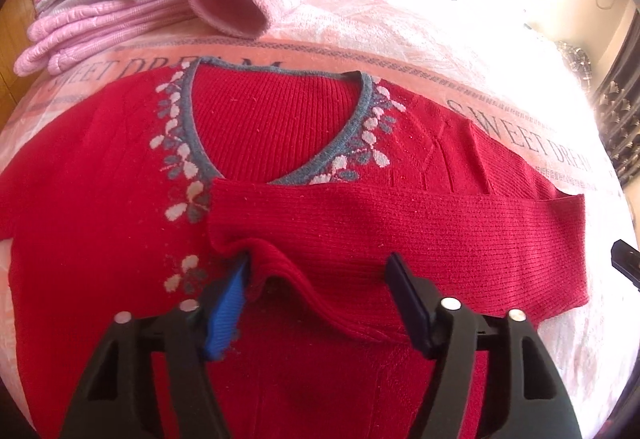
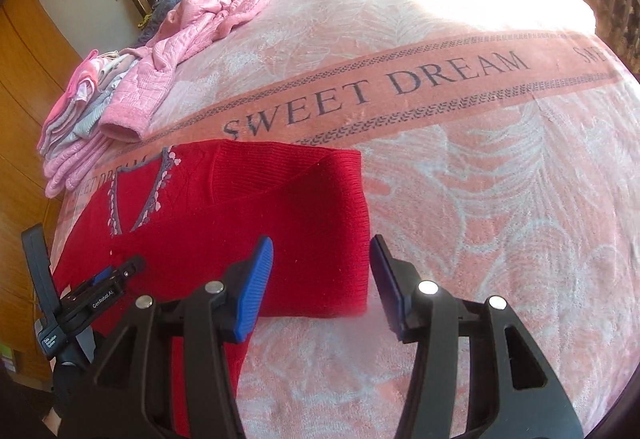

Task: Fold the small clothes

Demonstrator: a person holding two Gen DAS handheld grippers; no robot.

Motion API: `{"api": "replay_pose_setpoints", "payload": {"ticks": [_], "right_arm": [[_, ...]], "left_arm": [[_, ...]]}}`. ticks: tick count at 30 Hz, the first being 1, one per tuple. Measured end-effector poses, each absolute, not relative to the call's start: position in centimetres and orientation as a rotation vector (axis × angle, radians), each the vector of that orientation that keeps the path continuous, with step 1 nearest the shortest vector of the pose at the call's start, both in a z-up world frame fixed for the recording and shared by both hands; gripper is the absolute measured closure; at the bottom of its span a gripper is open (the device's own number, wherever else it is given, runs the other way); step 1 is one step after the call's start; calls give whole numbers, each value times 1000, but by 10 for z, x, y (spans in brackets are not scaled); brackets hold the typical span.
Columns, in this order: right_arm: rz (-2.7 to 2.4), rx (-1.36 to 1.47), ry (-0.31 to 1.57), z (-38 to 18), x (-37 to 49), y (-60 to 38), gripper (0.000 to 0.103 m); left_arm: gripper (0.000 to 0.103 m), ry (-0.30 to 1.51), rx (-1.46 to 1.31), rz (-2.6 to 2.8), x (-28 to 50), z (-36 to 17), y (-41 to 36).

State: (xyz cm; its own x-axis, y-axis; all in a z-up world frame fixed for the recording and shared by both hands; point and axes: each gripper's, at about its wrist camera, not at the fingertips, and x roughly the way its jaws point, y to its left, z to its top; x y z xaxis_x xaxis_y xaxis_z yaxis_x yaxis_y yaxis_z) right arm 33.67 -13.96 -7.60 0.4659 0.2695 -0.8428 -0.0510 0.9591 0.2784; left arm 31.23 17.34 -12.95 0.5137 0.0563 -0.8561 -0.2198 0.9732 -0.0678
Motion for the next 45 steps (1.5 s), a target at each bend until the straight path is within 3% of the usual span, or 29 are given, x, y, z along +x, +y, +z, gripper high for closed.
{"api": "replay_pose_setpoints", "payload": {"ticks": [2,4,14,21,27,29,33,35,45], "right_arm": [[193,227,1072,-77,337,-140,52],[189,229,1071,-77,339,-139,52],[210,242,1057,-72,348,-113,52],[270,262,1086,-78,354,-82,52],[329,212,1150,-93,357,-50,53],[323,197,1193,-104,358,-45,53],[276,137,1270,-126,354,-43,52],[272,98,1267,-124,352,-42,52],[392,244,1102,-77,351,-44,50]], "left_arm": [[82,990,-205,160,310,-124,179],[90,965,-258,141,308,-118,189],[91,766,-311,268,287,-66,264],[91,745,-393,391,274,-71,339],[78,866,-496,402,274,-111,362],[69,893,-493,410,274,-119,365],[62,882,-440,452,267,-114,379],[54,848,-427,487,262,-102,390],[48,802,-462,388,267,-89,377]]}}
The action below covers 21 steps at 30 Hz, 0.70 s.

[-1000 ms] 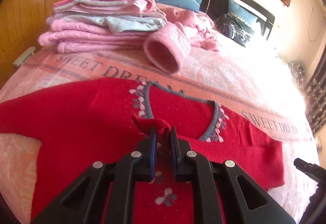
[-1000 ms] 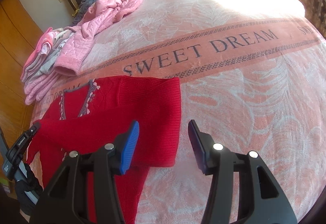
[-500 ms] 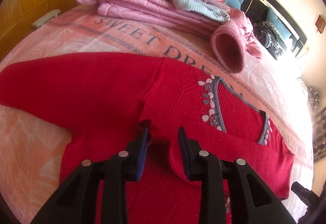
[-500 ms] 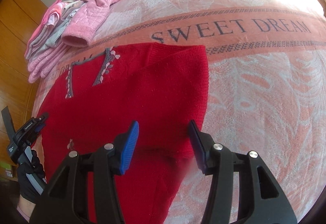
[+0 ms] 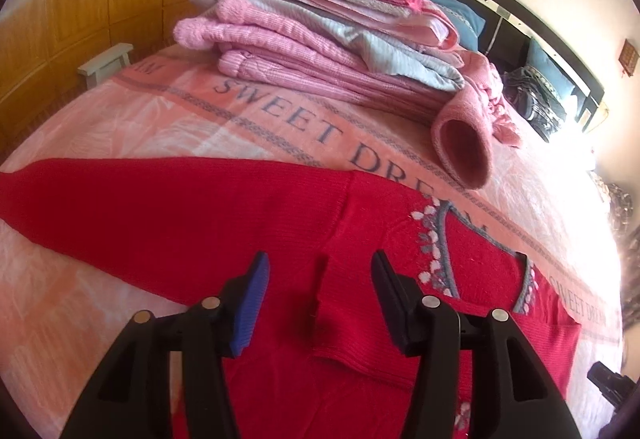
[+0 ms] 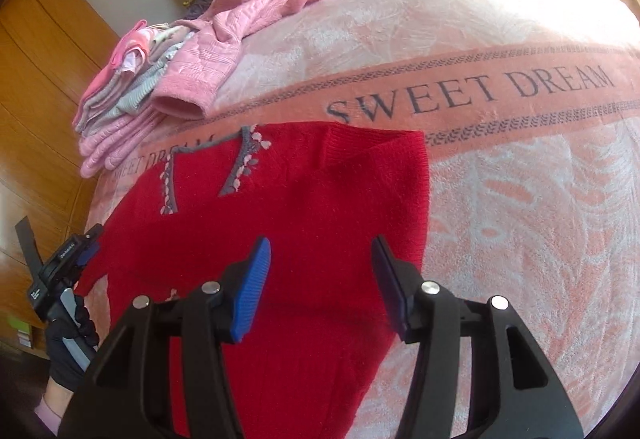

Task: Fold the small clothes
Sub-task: 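Move the left tool to the other sleeve's cuff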

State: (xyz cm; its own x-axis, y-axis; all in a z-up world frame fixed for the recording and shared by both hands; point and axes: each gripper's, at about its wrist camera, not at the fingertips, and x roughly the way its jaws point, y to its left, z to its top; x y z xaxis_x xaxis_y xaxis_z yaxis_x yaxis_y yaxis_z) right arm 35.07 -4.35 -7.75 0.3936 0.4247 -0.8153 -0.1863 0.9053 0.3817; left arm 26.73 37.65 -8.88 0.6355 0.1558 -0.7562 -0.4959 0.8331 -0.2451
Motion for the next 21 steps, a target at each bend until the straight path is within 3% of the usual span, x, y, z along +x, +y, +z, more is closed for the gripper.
{"api": "replay_pose_setpoints", "payload": {"ticks": [9,12,21], "right_arm": [[372,175,1255,-132,344,-34,44],[384,163,1252,-128,343,-34,44],[393,240,1157,-102,342,-34,41]], "left_arm": [[34,1027,-343,265,301,-142,312],[22,1004,-287,216,298,-144,305],[21,916,-554,309,266,-119,377]]}}
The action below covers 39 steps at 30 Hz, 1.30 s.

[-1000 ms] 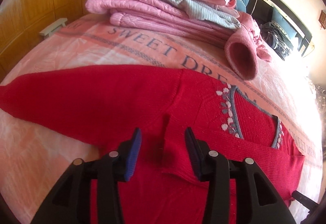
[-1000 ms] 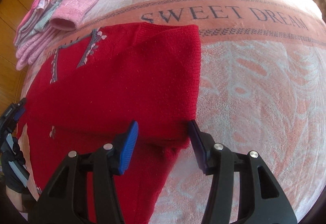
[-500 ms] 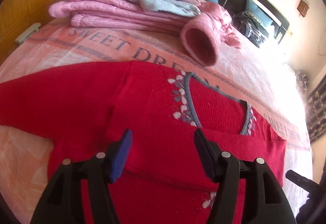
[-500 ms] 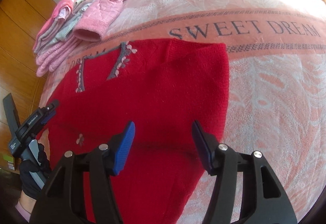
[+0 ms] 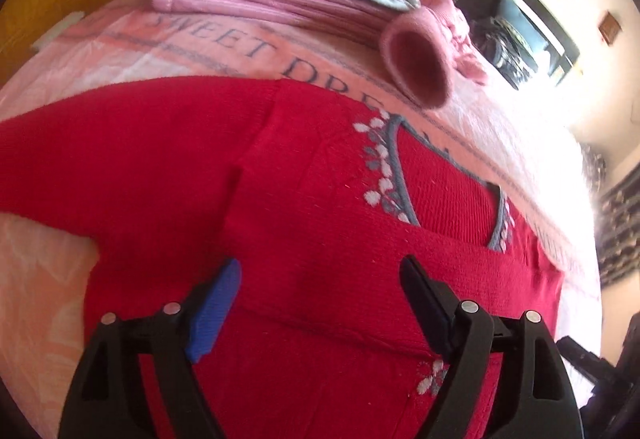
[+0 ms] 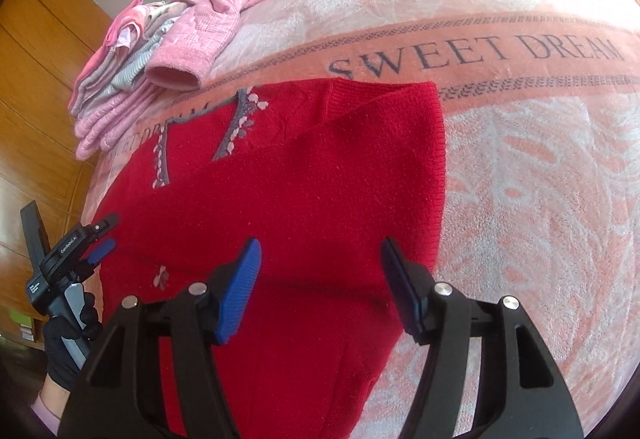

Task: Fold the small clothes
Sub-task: 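Move the left tool to the other sleeve's cuff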

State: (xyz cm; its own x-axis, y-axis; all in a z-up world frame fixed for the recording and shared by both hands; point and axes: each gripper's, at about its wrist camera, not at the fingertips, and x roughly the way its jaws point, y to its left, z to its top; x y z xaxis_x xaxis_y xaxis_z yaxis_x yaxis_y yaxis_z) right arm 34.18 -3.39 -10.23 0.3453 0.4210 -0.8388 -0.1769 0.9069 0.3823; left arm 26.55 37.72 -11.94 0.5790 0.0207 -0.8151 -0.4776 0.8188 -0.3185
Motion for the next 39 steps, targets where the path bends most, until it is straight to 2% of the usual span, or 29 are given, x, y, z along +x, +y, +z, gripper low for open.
{"api": "replay_pose_setpoints", "payload": {"ticks": [6,11,17,22,39], "right_arm": [[424,219,1166,-100,341,-6,41],[458,169,1189,-106,337,26,41],[477,133,1216,-114,332,56,40],[474,90,1216,-119,330,73,36],[457,160,1204,-123,344,79,35]], "left_arm": [[21,905,-524,511,224,-112,464],[21,908,-667,713,172,-122,542],[22,808,-934,821,108,-135,611],[22,733,-939,828,83,-131,649],[24,441,-1147,673,21,-156,741]]}}
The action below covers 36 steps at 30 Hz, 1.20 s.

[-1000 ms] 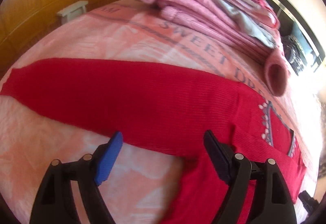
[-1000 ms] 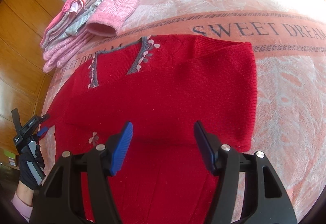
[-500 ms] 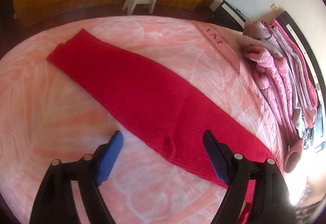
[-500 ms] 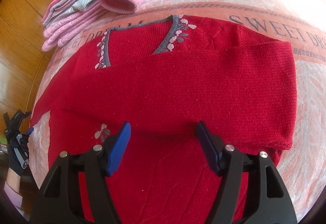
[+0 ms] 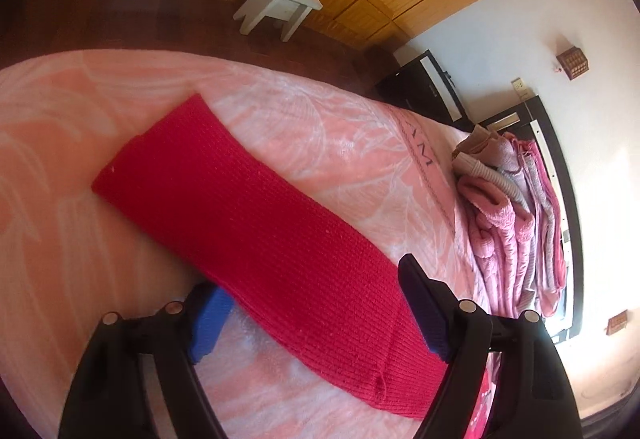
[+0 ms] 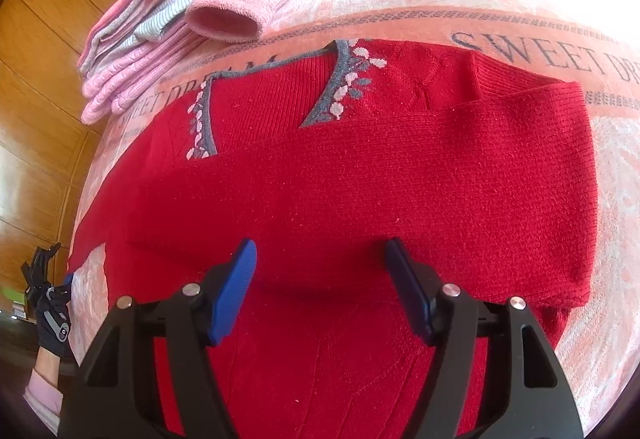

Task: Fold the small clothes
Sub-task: 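Move the left tool to the other sleeve's cuff, then grasp the cuff with the left tool and fold it across the body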

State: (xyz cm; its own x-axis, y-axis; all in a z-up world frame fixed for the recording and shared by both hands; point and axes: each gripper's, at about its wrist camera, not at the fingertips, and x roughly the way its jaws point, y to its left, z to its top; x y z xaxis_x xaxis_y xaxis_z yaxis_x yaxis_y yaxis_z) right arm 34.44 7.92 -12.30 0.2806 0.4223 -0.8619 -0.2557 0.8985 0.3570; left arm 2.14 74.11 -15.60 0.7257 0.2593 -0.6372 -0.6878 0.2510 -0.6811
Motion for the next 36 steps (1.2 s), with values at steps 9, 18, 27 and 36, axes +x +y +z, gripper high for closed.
{"api": "replay_pose_setpoints", "payload": {"ticks": [9,18,27,36], "right_arm": [[455,160,1200,-125,347,80,35],[459,140,1205,-123,344,81,35],[466,134,1196,-114,335,71,36],[446,139,1187,-111,335,47,36]], "left_arm": [[65,399,-1116,676,16,-164,750],[97,389,-1023,668,27,-144,733],[97,465,-849,482,105,-110,653],[97,500,-802,307,168,-101,573]]}}
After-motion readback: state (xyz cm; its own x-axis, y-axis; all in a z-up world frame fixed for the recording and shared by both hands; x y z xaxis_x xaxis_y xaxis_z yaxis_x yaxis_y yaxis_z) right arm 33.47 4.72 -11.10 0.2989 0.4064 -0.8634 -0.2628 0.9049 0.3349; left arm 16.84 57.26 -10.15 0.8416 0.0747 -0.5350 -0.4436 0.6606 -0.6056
